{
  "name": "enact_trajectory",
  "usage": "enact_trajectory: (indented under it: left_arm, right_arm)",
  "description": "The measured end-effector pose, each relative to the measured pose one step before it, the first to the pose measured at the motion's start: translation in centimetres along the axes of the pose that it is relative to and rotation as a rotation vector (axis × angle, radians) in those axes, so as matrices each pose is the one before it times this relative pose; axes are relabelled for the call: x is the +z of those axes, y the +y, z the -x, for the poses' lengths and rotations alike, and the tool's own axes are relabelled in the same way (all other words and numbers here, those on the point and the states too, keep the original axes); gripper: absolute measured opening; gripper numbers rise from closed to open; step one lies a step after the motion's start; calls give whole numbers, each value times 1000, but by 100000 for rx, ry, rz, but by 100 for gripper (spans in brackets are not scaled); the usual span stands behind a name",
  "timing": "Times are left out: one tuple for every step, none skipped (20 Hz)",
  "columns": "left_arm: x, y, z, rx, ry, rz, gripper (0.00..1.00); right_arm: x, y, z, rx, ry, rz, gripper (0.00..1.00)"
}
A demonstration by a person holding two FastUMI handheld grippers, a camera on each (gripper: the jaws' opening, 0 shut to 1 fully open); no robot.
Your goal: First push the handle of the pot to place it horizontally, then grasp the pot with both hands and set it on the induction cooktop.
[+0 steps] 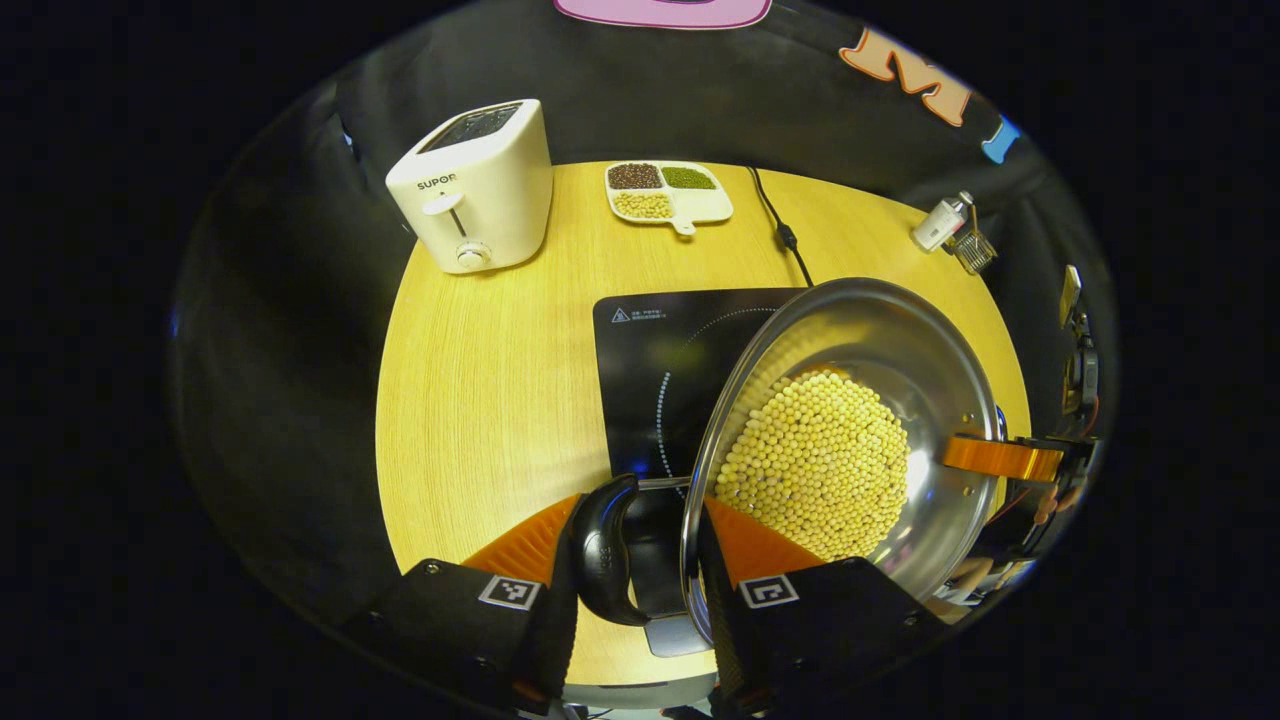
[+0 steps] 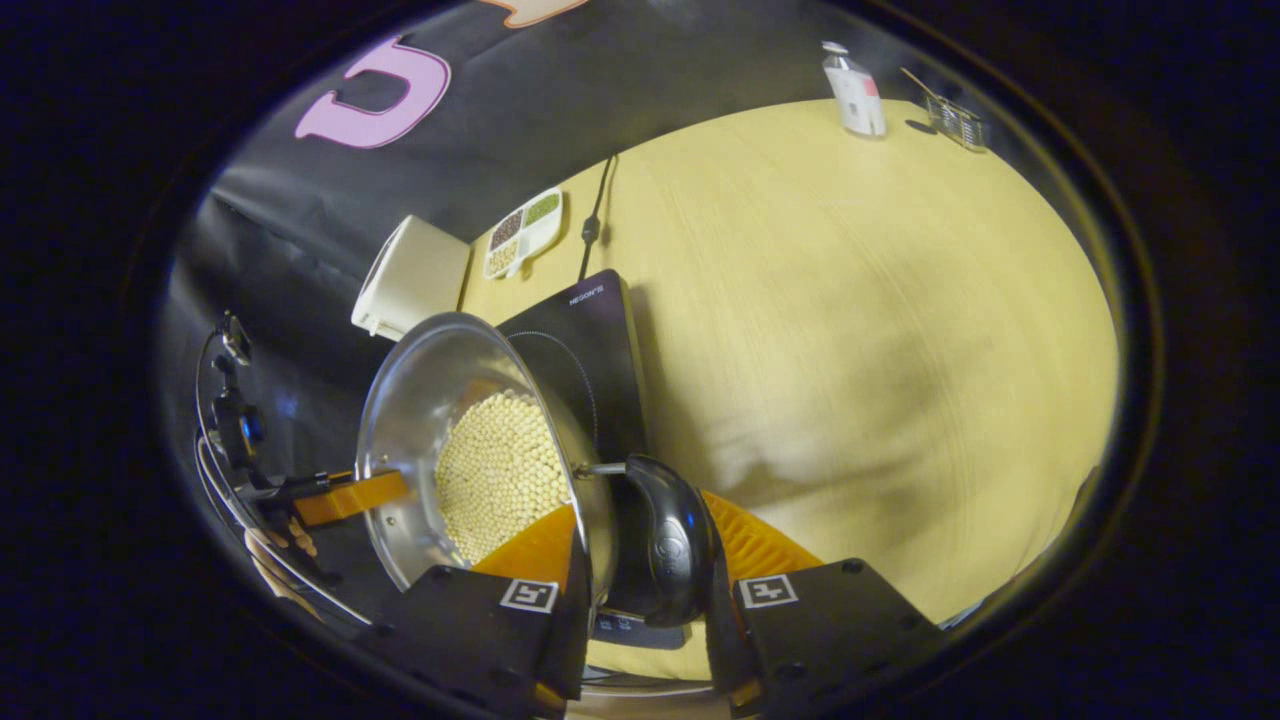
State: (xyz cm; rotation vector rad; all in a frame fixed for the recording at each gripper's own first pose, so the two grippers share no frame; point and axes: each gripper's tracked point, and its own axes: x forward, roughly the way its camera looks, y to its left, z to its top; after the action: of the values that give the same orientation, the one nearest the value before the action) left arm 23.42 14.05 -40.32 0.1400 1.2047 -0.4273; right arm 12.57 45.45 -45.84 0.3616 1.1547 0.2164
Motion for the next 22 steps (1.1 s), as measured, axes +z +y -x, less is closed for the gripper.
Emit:
enact_trajectory:
  left_arm:
    - [268,341,-279,772,-168,-369,58]
    - [275,272,-368,493,-352,-331,60]
    - [273,170,-241,91,-350,-126,59]
    - [22,-12,-130,-111,-427,268,59]
    - [142,-2,-193,-206,-50,183,59]
    - [-61,173,-266,-204,365,424,59]
    - [-137,137,-323,-32,964,683,59]
    - [-84,84,-220,-202,839,122,59]
    - [99,15,-231,-231,41,64,60]
    - [185,39,-140,-184,-662,-232,60]
    - [-58,103,18,-39,248,63,60]
    - [6,69,-102,-137,-59,202,60]
    - [110,44,-68,-425,-211,81,61]
    - [-51,43,-129,-358,70,347,60]
    - [10,27,-27,-460,27,8,60]
    - [50,56,22,-57,-314,-241,61]
    - [38,61,-15,-71,-13,-123,61]
    - [-101,9,10,2,89,214,62]
    - [71,56,-14,-32,-195,52,63]
    - [-56,-52,68,158,-136,353,63]
    - [-31,19,3,374,222,532,63]
    - [-21,49,-21,381,155,473,64]
  right_arm:
    - [6,181,-283,-154,-174,185,51]
    - [119,56,-296,-82,-62,-115,51]
    - [154,131,-159,134,-77,-340,51]
    - [205,51,-196,23,-229,-257,51]
    - [180,-6,-218,-194,-181,-154,51]
    - [165,-88,-281,-340,57,116,44]
    - [-9,-11,-250,-263,454,324,51]
    - [253,126,-92,-108,-594,134,51]
    - [276,69,-54,-349,-503,628,51]
    - [317,14,-129,-231,-848,1010,51]
    - [128,74,-74,-61,350,-215,44]
    - [94,106,-57,279,182,-91,51]
    - [97,44,-28,95,114,416,51]
    - [123,34,-21,212,-257,691,51]
    - [49,-6,-67,-7,193,208,51]
    - [46,24,-57,453,97,22,51]
    - [3,114,175,265,537,-241,51]
    - [12,-40,155,368,-20,187,44]
    - [-59,4,-342,137,265,-23,46]
    - [43,-12,39,52,180,-41,46]
    - [-56,26,-43,126,320,-228,53]
    - [-88,-2,-43,398,977,-71,46]
